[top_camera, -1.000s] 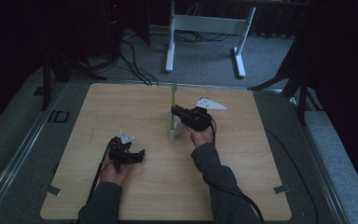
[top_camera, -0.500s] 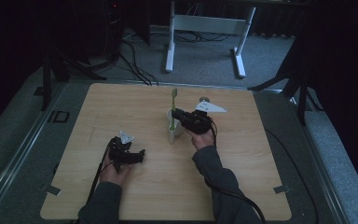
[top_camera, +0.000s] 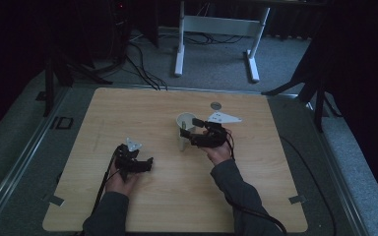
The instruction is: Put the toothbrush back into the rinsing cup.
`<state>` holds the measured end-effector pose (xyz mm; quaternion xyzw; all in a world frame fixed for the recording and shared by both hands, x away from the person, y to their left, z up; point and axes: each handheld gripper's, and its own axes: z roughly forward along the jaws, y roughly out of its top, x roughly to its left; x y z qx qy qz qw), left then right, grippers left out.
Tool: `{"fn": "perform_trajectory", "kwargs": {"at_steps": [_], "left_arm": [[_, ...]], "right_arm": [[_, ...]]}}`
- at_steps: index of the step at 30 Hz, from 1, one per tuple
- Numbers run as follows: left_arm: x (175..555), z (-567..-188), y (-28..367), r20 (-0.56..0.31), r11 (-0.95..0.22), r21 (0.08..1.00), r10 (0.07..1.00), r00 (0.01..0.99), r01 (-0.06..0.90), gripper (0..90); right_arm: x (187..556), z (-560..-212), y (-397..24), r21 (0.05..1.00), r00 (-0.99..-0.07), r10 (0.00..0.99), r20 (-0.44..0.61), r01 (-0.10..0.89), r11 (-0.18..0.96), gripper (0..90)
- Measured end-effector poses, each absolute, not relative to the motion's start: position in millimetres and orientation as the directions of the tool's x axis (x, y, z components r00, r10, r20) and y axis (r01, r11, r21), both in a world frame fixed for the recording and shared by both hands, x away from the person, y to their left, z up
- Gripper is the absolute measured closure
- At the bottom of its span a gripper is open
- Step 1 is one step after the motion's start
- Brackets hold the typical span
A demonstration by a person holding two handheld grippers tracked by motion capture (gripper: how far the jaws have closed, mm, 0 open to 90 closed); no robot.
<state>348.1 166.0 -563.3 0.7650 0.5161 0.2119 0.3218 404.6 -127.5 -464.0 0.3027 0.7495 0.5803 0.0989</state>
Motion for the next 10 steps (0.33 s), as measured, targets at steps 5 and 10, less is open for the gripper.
{"fn": "perform_trajectory", "kwargs": {"at_steps": [5, 10], "left_arm": [[348, -563, 166, -0.008, -0.261, 0.711, 0.926, 0.378, 0.654, 14.3], [348, -563, 166, -0.008, -0.261, 0.710, 0.926, 0.378, 0.654, 14.3]], "right_arm": [[402, -464, -130, 0.927, -0.799, 0.565, 0.207, 0.345, 0.148, 22.7], [399, -464, -139, 0.912, -0.798, 0.558, 0.230, 0.377, 0.163, 20.7]]}}
